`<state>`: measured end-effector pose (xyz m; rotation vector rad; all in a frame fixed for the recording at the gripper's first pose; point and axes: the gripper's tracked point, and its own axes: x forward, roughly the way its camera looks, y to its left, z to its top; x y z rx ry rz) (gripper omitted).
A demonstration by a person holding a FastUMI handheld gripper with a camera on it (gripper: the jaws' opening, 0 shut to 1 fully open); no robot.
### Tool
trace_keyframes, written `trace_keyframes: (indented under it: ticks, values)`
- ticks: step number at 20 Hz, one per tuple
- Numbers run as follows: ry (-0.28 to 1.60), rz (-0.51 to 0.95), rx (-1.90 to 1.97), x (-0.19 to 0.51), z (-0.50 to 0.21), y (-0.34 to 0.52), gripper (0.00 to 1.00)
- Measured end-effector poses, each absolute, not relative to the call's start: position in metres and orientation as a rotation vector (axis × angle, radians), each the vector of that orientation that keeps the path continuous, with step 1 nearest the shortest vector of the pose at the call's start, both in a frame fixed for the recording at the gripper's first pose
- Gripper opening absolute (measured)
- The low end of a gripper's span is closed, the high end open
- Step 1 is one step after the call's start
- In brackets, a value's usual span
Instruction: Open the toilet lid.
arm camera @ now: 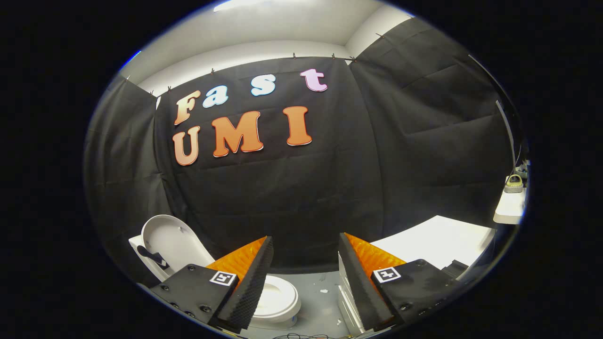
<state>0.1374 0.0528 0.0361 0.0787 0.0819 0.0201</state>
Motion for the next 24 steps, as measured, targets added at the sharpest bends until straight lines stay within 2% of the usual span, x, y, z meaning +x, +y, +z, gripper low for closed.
trace_keyframes:
  ticks: [24]
  values:
    - [0.089,-0.003,0.095,0.135,0.029,0.039,0.90]
